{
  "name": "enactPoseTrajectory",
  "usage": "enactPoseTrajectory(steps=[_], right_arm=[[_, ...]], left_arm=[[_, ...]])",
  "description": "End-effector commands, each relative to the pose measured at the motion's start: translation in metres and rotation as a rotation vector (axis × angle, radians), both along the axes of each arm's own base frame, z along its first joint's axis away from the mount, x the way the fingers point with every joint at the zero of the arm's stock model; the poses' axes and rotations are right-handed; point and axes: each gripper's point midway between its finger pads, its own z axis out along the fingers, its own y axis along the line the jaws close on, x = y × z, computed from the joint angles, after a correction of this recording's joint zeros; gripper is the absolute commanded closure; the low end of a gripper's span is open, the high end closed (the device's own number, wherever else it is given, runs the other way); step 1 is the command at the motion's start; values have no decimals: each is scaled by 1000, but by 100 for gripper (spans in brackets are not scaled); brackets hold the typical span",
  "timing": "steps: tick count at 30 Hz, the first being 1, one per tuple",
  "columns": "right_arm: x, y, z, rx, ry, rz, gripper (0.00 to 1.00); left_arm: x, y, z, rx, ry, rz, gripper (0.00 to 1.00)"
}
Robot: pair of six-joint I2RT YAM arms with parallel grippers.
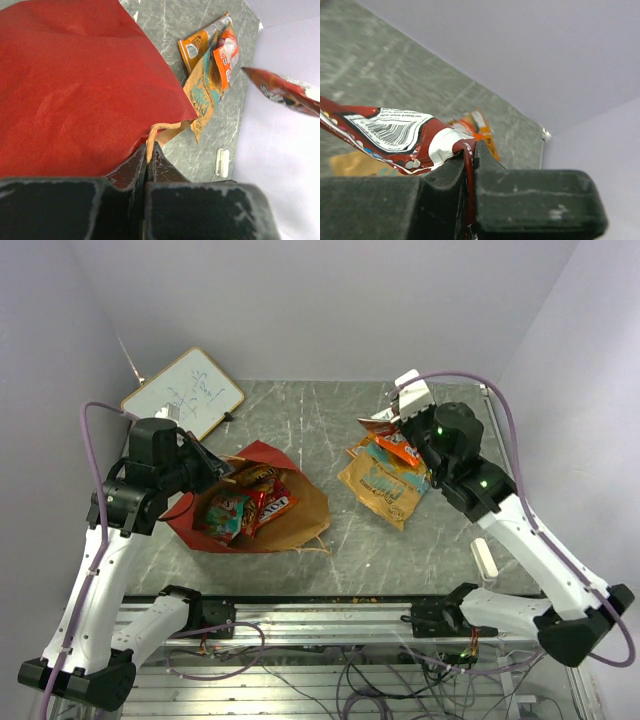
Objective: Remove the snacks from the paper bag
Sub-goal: Place the snack at the center of the board.
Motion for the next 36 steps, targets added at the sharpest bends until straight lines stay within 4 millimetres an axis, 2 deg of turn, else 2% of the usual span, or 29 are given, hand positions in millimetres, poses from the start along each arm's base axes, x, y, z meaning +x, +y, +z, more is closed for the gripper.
enactPoseTrajectory(steps=[1,3,7,12,15,20,24,28,36], right_arm=[[48,-29,-10,-6,-34,-46,100],[69,-47,-16,20,-26,-81,100],[97,-61,-34,36,7,-86,100],[114,-66,-57,13,33,-101,100],[116,-62,-72,19,75,-91,100],[96,-46,-105,77,198,-5,100],[72,-46,-138,104,274,7,100],[52,-47,-181,103,352,20,100],[26,-22,-224,149,479,133,100]], left_arm=[[-3,-1,15,10,-46,-29,93],[-3,-1,17,13,-52,-35,93],[-4,-1,22,25,-61,-48,93],[-4,-1,26,33,-74,-59,93],[-4,-1,27,36,-75,-63,93],[-3,-2,29,38,-78,-65,93],[-2,-3,28,30,-80,-67,93],[-1,-5,25,17,-74,-69,93],[-1,-9,21,-17,-65,-68,93]])
